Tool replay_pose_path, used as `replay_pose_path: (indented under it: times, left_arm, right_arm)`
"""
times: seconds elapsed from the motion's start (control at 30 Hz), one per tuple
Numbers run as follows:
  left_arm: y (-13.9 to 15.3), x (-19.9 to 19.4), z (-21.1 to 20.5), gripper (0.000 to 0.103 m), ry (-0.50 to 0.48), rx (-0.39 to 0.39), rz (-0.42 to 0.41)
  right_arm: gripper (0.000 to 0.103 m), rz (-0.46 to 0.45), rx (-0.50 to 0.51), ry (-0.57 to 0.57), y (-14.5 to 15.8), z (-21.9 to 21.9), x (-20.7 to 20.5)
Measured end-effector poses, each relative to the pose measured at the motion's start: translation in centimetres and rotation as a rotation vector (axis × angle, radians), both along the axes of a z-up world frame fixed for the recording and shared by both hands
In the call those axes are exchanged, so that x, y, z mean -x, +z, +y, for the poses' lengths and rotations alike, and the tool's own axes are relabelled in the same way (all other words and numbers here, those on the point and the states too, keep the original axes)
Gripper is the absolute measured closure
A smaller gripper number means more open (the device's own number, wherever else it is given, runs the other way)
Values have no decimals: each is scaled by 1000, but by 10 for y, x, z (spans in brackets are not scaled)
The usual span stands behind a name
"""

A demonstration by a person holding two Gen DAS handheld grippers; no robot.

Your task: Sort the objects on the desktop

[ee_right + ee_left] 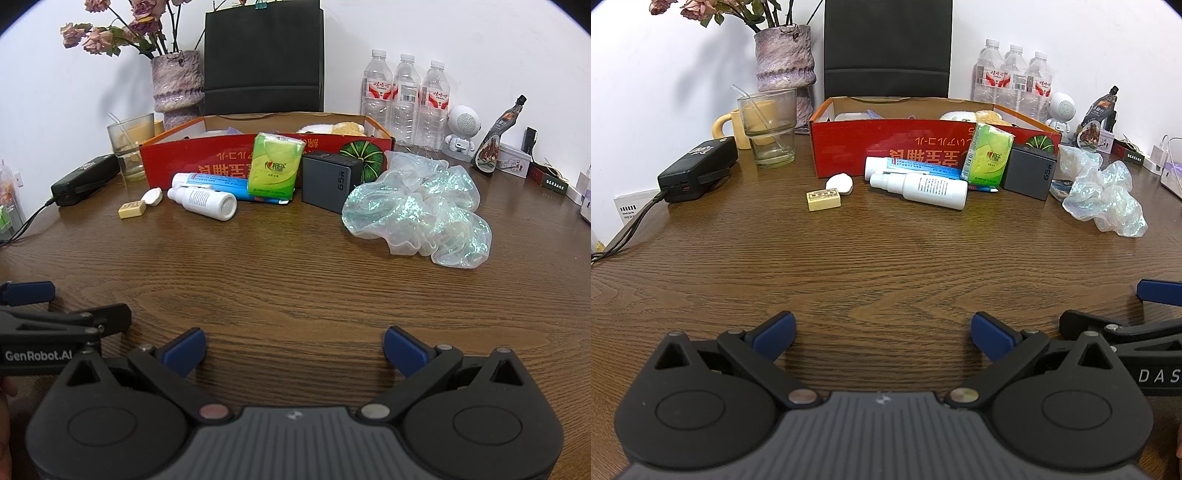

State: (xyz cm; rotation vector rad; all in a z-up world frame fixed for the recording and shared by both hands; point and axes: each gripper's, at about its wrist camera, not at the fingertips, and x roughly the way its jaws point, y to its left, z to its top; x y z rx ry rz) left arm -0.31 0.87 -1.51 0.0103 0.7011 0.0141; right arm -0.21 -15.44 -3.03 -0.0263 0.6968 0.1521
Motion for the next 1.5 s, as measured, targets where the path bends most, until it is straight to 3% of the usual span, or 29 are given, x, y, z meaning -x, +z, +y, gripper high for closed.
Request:
replay_pose_path:
  times: [0.37, 0.53, 0.67, 0.73, 0.8, 0.87, 0.93, 0.97, 1.07, 1.1, 1.13, 1.17, 1.2, 1.27, 1.33, 1.4, 1.5]
  left_arm:
    - [0, -1, 1, 0, -5, 3, -6]
    - [14, -30, 15, 0, -5, -85, -86]
    - [30, -84, 41, 0, 16, -49, -163]
    - [32, -115, 51, 0, -16, -25, -161]
    - [30, -138, 55, 5, -21, -20, -131]
    - [27, -159, 58, 29, -25, -16, -100]
    - [17, -172, 59, 43, -42, -19, -40]
    - [13, -178, 59, 44, -51, -20, -10]
    - [3, -175, 59, 50, -58, -39, -22]
    - [3, -174, 59, 55, -77, -33, -25]
    - [2, -172, 58, 69, -99, -25, -27]
    - [2, -171, 58, 75, -120, -18, -29]
    - [4, -165, 56, 75, -121, -21, -40]
    - [10, -153, 51, 76, -116, -31, -63]
    - [15, -141, 47, 76, -111, -41, -87]
    - [20, -129, 42, 76, -106, -51, -111]
    - [28, -111, 34, 76, -98, -67, -146]
  right_arm:
    - [0, 0, 0, 1, 0, 0, 0]
    - [5, -14, -9, 1, 7, -13, -8]
    - [5, -98, -10, -87, 27, -36, -31]
    - [5, -129, -6, -112, 38, -43, -47]
    - [4, -141, 1, -127, 44, -47, -64]
    - [4, -120, 11, -129, 38, -47, -81]
    - [7, -99, 21, -130, 33, -48, -98]
    - [11, -89, 26, -130, 30, -48, -106]
    - [19, -57, 36, -134, 20, -49, -127]
    - [22, -48, 36, -139, 16, -49, -129]
    - [26, -38, 40, -141, 12, -48, -130]
    - [37, -33, 44, -139, 10, -48, -129]
    - [49, -33, 48, -138, 9, -48, -128]
    - [61, -31, 56, -134, 8, -48, -125]
    - [83, -30, 63, -131, 6, -48, -123]
    - [90, -30, 66, -128, 5, -49, -119]
    - [92, -41, 65, -130, 11, -50, -108]
